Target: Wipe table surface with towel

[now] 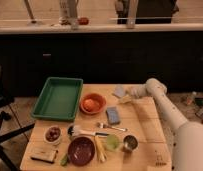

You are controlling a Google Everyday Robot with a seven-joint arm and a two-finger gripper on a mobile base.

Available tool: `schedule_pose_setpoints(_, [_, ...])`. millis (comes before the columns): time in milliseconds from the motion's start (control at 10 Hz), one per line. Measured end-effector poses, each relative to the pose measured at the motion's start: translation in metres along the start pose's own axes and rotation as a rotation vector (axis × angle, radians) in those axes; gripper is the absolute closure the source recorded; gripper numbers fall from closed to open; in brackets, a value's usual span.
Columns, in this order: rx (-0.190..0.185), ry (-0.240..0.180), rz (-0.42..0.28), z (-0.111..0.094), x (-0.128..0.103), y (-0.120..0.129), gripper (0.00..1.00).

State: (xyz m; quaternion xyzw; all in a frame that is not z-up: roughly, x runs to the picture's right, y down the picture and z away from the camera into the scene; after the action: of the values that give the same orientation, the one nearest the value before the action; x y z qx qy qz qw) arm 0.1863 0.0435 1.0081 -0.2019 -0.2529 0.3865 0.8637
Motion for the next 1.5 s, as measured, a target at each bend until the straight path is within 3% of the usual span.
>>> schedule_pose_setpoints(400, [-0.042,-0.042,0.031,0.011,-0.005,-0.005,0.24])
schedule_pose_setpoints(600, [-0.043,-0.051,0.023,0.011,-0.005,-0.008,0.42])
schedule_pose_setpoints(1100, [-0.089,-0.051,-0.014,0.011,-0.008,-0.001,0.93])
schedule_pose_setpoints(1200, [-0.103,-0.046,-0.021,0.011,-0.009,0.002,0.99])
schedule_pose_setpoints(1500, [-0.13,-0.032,-0.06,0.005,-0.014,0.007,1.0])
